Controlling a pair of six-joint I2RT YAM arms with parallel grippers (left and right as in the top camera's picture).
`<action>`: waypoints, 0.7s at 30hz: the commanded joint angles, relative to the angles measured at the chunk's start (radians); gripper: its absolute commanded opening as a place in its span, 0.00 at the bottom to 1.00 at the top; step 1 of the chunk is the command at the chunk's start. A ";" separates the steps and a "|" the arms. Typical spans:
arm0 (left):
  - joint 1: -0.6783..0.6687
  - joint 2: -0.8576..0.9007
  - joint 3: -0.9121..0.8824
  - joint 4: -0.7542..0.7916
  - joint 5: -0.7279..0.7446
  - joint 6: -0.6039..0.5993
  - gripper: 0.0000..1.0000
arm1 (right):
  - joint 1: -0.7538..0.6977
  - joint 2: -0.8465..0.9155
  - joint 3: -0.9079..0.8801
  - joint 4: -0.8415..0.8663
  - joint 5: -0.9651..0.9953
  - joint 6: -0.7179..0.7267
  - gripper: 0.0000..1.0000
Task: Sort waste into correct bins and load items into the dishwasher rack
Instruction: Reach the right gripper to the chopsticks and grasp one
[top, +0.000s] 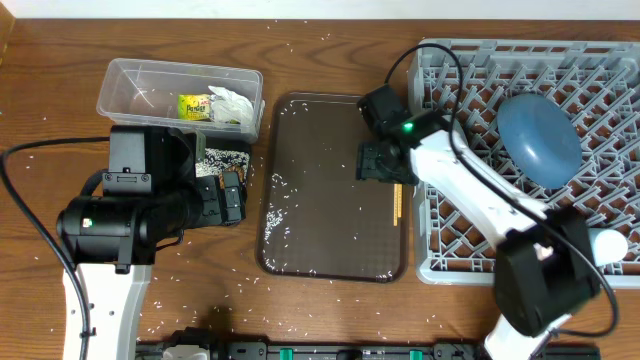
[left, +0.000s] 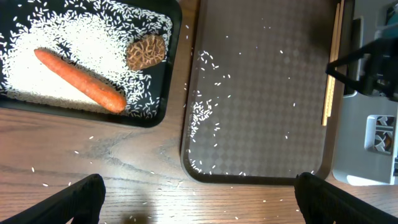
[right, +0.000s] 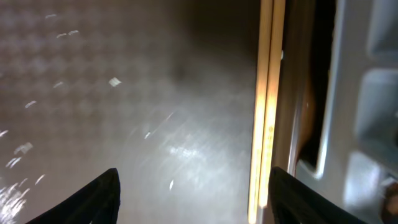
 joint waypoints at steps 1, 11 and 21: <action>0.006 0.001 0.002 -0.003 0.005 -0.009 0.98 | 0.000 0.051 0.005 0.003 0.126 0.087 0.67; 0.006 0.001 0.002 -0.003 0.005 -0.009 0.98 | -0.003 0.165 0.005 0.055 0.122 0.100 0.67; 0.006 0.001 0.002 -0.003 0.005 -0.009 0.98 | 0.002 0.233 0.005 0.092 -0.004 -0.020 0.53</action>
